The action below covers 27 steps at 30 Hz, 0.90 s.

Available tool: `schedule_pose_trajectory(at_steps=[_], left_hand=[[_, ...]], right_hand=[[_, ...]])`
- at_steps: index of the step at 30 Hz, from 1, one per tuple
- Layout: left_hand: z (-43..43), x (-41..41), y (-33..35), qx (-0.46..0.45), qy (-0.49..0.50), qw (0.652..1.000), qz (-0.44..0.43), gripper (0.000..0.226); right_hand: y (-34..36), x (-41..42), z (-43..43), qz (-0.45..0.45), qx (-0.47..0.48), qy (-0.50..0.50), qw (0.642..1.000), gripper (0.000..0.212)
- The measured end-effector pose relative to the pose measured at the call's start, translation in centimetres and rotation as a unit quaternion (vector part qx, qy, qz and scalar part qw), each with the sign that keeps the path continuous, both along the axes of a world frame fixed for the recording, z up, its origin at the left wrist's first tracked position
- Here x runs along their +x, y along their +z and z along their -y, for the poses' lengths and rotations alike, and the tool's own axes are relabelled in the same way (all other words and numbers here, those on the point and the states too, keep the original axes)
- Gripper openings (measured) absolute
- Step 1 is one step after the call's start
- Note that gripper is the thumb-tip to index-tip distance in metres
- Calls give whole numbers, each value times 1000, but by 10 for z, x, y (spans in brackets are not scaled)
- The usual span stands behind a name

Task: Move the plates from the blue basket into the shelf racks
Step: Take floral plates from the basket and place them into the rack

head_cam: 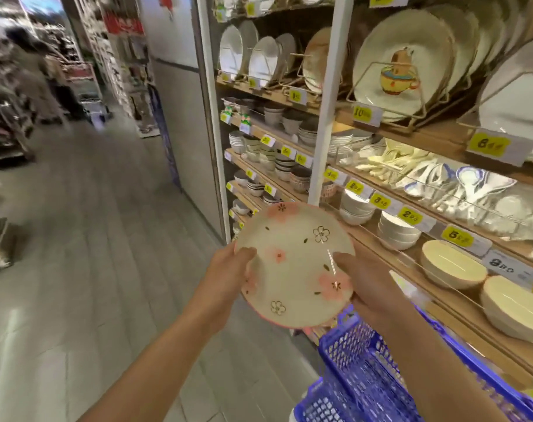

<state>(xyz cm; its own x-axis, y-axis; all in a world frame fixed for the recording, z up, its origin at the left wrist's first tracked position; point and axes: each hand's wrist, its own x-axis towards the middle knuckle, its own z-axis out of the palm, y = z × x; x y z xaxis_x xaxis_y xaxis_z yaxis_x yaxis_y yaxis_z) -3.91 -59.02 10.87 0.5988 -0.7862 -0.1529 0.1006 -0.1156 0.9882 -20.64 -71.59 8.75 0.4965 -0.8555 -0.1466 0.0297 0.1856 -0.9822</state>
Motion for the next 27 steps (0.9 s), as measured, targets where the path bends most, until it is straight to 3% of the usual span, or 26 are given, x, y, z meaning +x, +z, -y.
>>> schedule_pose_trajectory(at_steps=[7, 15, 22, 27], left_hand=[[-20, 102, 4, 1, 40, 999, 19, 22], [-4, 178, -4, 33, 63, 997, 25, 28], [62, 249, 2, 26, 17, 999, 40, 30], [147, 287, 23, 9, -37, 997, 64, 48]], right_hand=[[5, 115, 1, 11, -11, 74, 997, 39], [2, 201, 26, -23, 22, 101, 994, 28], [-2, 271, 96, 27, 34, 106, 993, 33], [11, 303, 171, 44, 23, 60, 997, 32]])
